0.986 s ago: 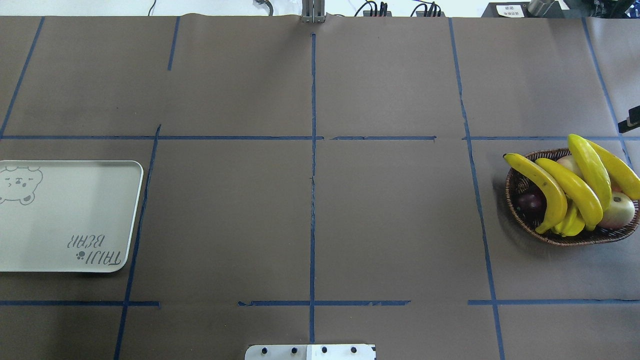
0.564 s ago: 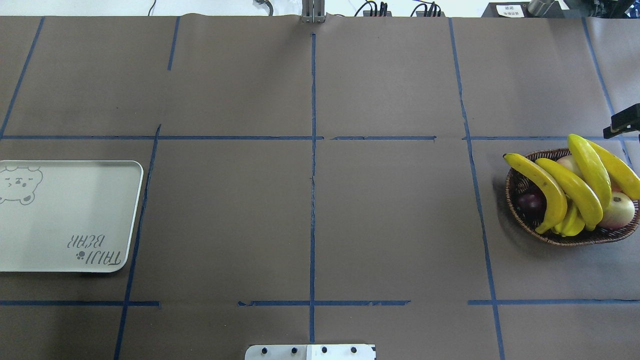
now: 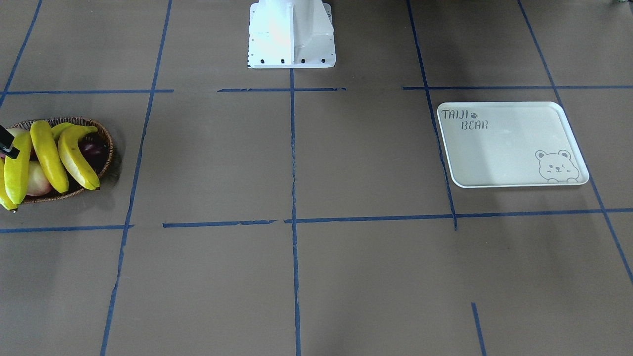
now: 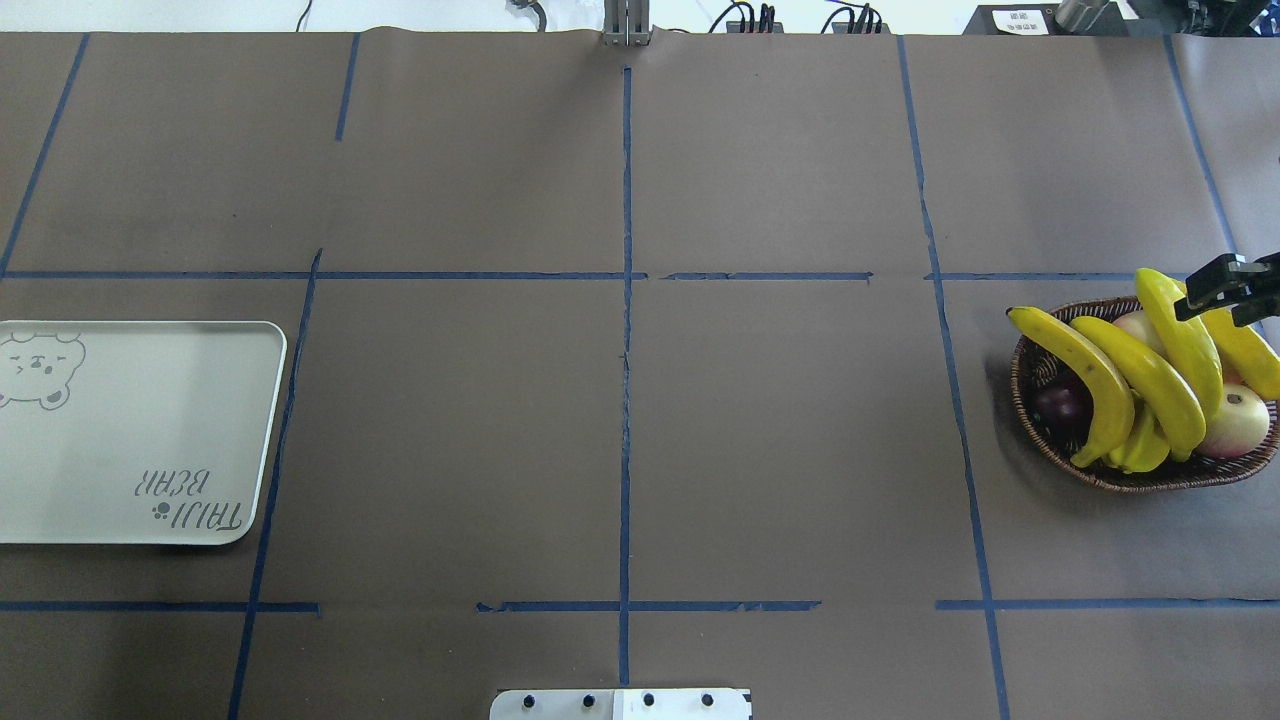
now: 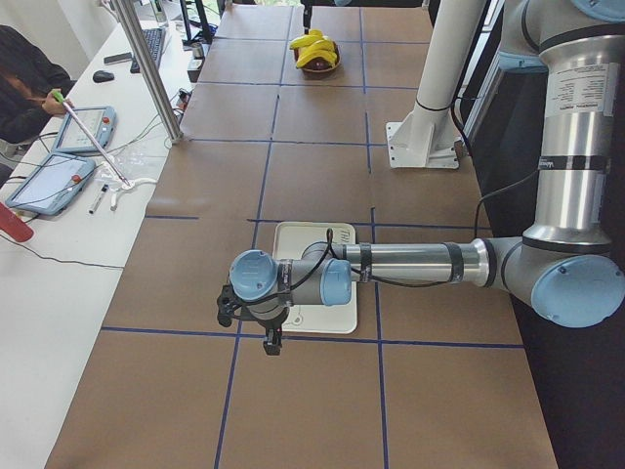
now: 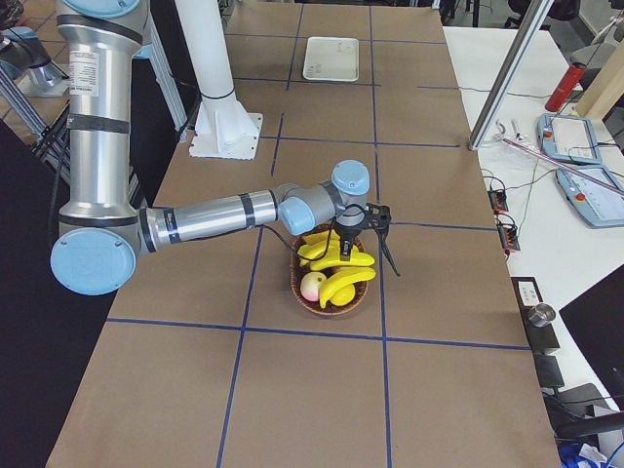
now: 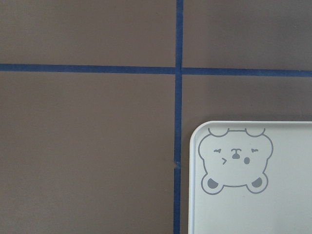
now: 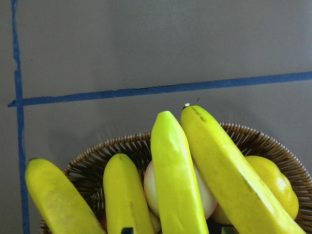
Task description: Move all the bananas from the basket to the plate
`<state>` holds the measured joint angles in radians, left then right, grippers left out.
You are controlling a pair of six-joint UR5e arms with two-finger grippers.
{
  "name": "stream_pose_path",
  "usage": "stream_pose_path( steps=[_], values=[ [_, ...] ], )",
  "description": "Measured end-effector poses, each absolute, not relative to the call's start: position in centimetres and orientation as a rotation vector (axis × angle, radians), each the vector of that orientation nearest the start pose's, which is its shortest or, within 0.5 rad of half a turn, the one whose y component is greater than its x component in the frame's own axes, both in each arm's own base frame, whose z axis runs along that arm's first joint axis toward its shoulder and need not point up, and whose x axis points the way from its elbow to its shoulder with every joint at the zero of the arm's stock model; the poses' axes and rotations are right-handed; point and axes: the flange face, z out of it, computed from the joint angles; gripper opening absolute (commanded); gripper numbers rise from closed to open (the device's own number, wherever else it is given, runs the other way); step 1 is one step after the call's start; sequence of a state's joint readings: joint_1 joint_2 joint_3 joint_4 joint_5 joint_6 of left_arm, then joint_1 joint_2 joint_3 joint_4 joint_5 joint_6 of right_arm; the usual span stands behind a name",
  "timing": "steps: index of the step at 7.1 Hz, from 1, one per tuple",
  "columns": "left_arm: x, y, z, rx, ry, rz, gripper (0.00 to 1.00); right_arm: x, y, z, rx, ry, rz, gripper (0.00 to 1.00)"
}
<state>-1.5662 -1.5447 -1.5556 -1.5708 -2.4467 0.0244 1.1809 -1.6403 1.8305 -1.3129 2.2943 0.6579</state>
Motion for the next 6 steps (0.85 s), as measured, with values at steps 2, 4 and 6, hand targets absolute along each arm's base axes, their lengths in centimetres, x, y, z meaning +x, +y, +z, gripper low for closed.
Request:
stream_pose_path(
  steps=[2,4,6],
  values=[
    [-5.5,-47.8,67.1,-0.029,0.876,0.008,1.0,-12.9,-46.2,54.4,0.004,-0.807,0.074,0.69],
    [-5.5,-47.8,67.1,-0.028,0.876,0.009,1.0,-13.0,-45.4,55.6,-0.008,-0.783,0.069,0.7],
    [-5.5,-47.8,67.1,-0.027,0.876,0.009,1.0,-13.8,-44.9,56.0,-0.021,-0.774,0.053,0.7]
  ],
)
